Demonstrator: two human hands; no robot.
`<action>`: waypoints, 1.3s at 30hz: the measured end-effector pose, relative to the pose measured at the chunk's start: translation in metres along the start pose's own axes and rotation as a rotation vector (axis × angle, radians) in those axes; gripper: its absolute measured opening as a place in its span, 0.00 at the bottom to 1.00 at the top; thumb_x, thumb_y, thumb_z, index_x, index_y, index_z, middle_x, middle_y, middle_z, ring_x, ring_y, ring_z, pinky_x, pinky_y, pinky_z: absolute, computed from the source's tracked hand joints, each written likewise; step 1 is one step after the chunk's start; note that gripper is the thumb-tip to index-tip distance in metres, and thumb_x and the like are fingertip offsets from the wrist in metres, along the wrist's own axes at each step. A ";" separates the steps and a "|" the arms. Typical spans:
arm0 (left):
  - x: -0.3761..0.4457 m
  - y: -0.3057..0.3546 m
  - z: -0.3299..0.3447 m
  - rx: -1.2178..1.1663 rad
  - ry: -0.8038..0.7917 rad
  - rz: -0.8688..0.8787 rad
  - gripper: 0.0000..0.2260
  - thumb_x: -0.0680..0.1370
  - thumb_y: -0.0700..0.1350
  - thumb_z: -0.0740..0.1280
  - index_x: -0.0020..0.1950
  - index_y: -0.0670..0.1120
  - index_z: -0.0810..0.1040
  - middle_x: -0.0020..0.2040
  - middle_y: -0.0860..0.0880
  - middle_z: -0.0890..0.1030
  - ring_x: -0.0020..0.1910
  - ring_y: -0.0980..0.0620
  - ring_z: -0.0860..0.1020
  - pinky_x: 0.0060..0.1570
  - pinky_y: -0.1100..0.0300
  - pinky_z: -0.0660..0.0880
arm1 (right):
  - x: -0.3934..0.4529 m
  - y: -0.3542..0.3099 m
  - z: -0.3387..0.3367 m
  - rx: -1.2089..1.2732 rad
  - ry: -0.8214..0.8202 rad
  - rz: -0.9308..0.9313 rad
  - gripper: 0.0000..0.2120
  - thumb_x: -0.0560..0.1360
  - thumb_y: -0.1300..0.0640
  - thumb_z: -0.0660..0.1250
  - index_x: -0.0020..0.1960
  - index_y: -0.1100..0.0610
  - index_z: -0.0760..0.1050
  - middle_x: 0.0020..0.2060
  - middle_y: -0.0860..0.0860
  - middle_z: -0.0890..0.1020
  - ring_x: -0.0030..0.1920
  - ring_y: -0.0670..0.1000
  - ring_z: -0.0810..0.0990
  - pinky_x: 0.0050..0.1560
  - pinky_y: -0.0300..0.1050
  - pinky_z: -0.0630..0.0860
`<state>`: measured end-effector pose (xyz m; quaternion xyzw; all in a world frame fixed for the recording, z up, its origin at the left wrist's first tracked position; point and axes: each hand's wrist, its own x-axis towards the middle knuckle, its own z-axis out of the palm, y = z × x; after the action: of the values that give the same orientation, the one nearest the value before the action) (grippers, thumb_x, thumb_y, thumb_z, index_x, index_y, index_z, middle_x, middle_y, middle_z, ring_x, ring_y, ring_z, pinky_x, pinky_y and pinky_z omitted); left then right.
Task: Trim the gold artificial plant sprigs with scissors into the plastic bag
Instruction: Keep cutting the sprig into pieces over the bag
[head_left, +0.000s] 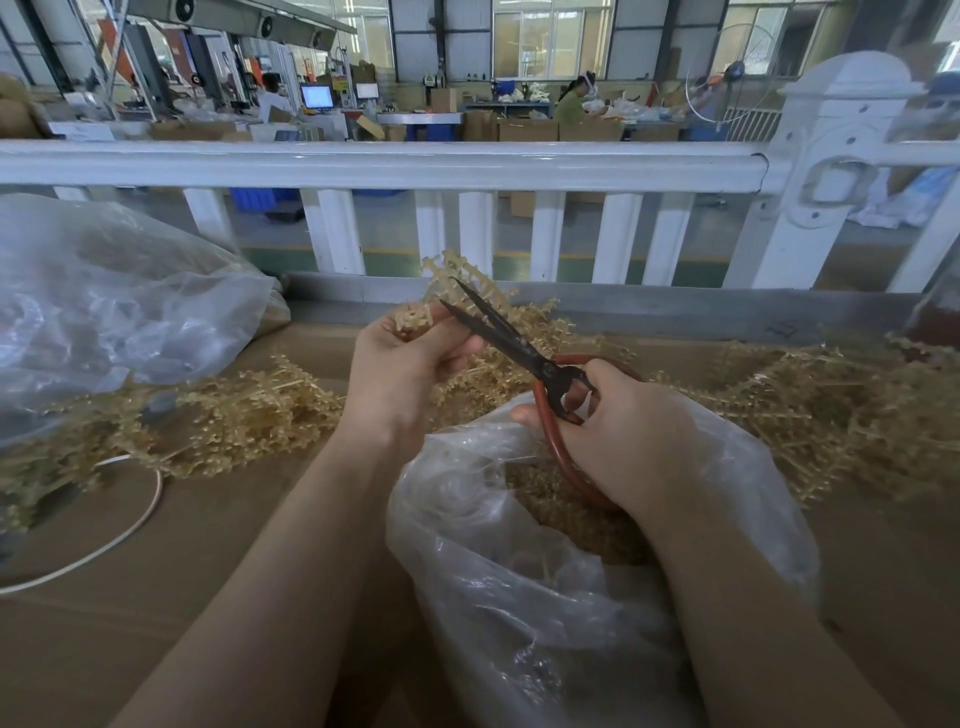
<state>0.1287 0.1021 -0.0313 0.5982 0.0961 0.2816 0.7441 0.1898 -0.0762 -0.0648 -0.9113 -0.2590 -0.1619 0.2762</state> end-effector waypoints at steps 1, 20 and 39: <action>0.000 -0.001 0.000 0.004 -0.003 -0.002 0.02 0.75 0.37 0.72 0.45 0.41 0.85 0.40 0.43 0.86 0.40 0.51 0.83 0.40 0.62 0.77 | 0.000 0.000 0.000 0.000 -0.001 -0.005 0.39 0.61 0.18 0.50 0.51 0.47 0.76 0.38 0.41 0.80 0.34 0.40 0.72 0.33 0.32 0.64; 0.002 -0.003 -0.003 -0.025 -0.071 0.018 0.04 0.74 0.38 0.72 0.48 0.42 0.84 0.39 0.45 0.86 0.37 0.54 0.83 0.38 0.65 0.77 | 0.001 0.002 0.004 0.019 0.047 0.015 0.32 0.60 0.16 0.52 0.43 0.43 0.70 0.30 0.36 0.72 0.31 0.37 0.70 0.30 0.32 0.61; 0.002 -0.004 -0.001 -0.133 -0.039 -0.040 0.06 0.76 0.37 0.71 0.52 0.36 0.82 0.37 0.48 0.84 0.36 0.56 0.81 0.40 0.65 0.77 | 0.001 0.006 0.007 0.108 0.029 0.037 0.37 0.59 0.16 0.53 0.45 0.47 0.74 0.34 0.39 0.76 0.35 0.38 0.72 0.33 0.33 0.65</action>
<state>0.1308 0.1037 -0.0346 0.5506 0.0745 0.2607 0.7895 0.1951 -0.0760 -0.0729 -0.8972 -0.2466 -0.1559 0.3316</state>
